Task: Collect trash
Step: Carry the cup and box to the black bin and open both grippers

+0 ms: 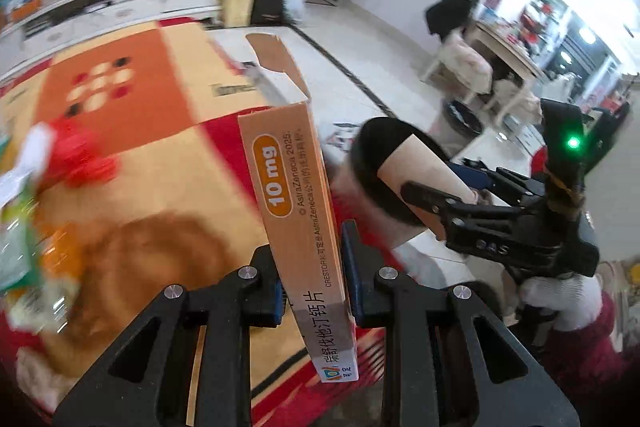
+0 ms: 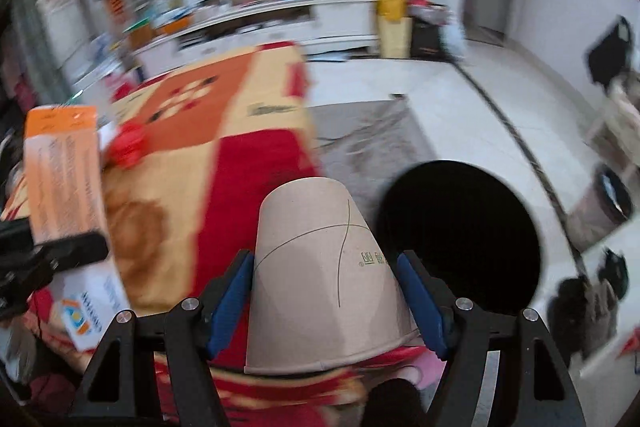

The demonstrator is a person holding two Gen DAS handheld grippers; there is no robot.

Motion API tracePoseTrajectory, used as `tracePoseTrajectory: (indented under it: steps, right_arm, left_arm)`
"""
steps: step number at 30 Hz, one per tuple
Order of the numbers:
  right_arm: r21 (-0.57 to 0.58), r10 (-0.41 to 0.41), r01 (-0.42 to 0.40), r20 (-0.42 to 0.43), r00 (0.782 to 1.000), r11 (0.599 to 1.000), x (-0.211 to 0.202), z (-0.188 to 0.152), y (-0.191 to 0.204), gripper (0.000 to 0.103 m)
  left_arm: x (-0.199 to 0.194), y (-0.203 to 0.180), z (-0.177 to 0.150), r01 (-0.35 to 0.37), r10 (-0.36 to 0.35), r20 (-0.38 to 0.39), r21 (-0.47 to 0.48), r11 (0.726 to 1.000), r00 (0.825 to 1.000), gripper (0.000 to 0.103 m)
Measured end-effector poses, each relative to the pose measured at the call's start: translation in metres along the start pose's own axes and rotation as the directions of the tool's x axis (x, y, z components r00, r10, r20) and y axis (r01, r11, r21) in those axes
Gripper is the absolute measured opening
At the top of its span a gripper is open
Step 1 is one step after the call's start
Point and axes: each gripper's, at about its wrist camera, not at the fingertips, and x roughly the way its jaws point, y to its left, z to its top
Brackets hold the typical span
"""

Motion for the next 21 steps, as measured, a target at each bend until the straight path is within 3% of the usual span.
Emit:
tracePoseTrajectory:
  steps: [5,14,16,17,21]
  right_arm:
    - [0.130,-0.102,0.102,-0.006,0.995,0.986,0.005,0.004,-0.063,0.071]
    - [0.316,-0.124,0.118,0.000,0.992,0.942,0.021,0.005,-0.130,0.072]
    - [0.339,-0.115,0.107,0.003,0.993,0.935,0.022,0.003,-0.136,0.080]
    - [0.345,-0.115,0.106,0.006,0.993,0.933,0.024,0.005,-0.136,0.082]
    - [0.347,-0.118,0.110,0.003,0.993,0.932,0.027,0.004,-0.138,0.083]
  left_arm:
    - [0.044,-0.038,0.031,0.052,-0.051,-0.020,0.047,0.998,0.998,0.022]
    - [0.121,-0.072,0.078,0.130,-0.130,-0.019,0.012,0.991,0.991,0.025]
    - [0.135,-0.070,0.084,0.159,-0.160,-0.026,-0.021,0.987,0.987,0.046]
    - [0.141,-0.069,0.086,0.170,-0.171,-0.032,-0.038,0.985,0.985,0.063]
    - [0.150,-0.063,0.090,0.165,-0.169,-0.052,-0.074,0.984,0.984,0.066]
